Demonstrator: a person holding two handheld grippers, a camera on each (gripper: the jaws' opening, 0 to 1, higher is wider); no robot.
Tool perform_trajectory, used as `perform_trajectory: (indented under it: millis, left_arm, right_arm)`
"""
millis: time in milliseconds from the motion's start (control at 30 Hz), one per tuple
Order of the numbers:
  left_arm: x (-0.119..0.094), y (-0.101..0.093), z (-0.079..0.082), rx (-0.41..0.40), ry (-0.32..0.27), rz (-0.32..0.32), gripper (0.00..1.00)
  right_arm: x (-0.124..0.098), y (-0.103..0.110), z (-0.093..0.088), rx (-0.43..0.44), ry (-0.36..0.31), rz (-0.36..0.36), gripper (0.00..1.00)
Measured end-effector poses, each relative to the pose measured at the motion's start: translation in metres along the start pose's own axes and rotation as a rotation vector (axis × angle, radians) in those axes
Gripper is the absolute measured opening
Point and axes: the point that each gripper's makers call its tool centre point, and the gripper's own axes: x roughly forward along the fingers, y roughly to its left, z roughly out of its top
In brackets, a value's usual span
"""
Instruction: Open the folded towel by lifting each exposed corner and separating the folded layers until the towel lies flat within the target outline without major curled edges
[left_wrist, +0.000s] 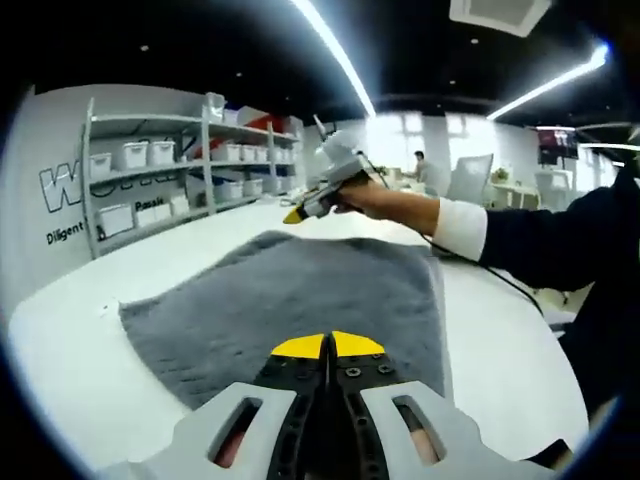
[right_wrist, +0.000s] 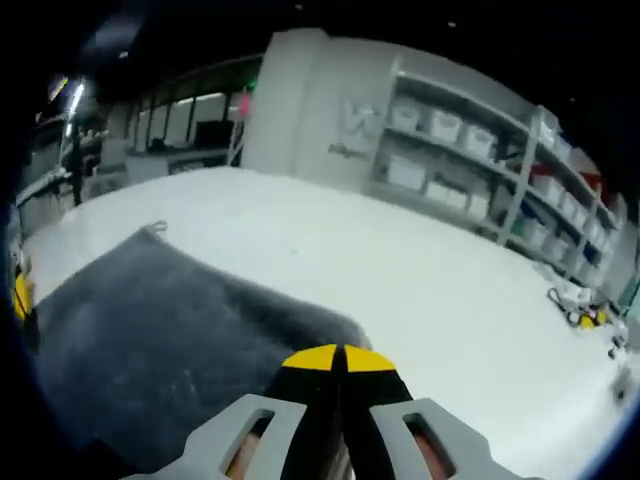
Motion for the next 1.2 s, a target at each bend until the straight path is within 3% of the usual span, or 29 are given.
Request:
perform_trajectory:
  millis: [100, 133, 167, 233, 400, 500, 667, 1000, 1200]
  left_arm:
    - [0.0, -0.006, -0.002, 0.018, 0.009, -0.019, 0.01]
    - [0.001, -0.008, -0.004, 0.023, 0.012, -0.027, 0.01]
    - [0.002, -0.01, -0.005, 0.027, 0.016, -0.032, 0.01]
    - [0.004, -0.013, -0.008, 0.034, 0.035, -0.04, 0.01]
    - [0.005, -0.024, -0.017, 0.096, 0.064, -0.082, 0.01]
    - [0.005, -0.032, -0.018, 0.091, 0.075, -0.097, 0.01]
    - [0.007, -0.041, -0.031, 0.105, 0.126, -0.113, 0.01]
    - [0.004, -0.042, -0.031, 0.081, 0.126, -0.147, 0.01]
    - [0.002, -0.044, -0.032, 0.095, 0.128, -0.174, 0.01]
  right_arm:
    - [0.014, -0.001, -0.004, 0.015, -0.011, 0.004, 0.0]
    - [0.017, -0.001, 0.001, 0.013, -0.066, -0.001, 0.0]
    - [0.019, 0.001, 0.0, 0.01, -0.071, 0.0, 0.0]
    - [0.023, 0.004, -0.01, -0.02, -0.013, 0.011, 0.0]
    - [0.032, 0.01, -0.031, -0.047, 0.026, 0.02, 0.0]
    - [0.028, 0.008, -0.027, -0.014, 0.024, 0.025, 0.0]
    - [0.026, 0.01, -0.029, -0.037, 0.011, 0.024, 0.0]
    - [0.023, 0.009, -0.031, -0.007, 0.023, 0.015, 0.0]
    - [0.021, 0.007, -0.032, 0.006, 0.042, 0.046, 0.0]
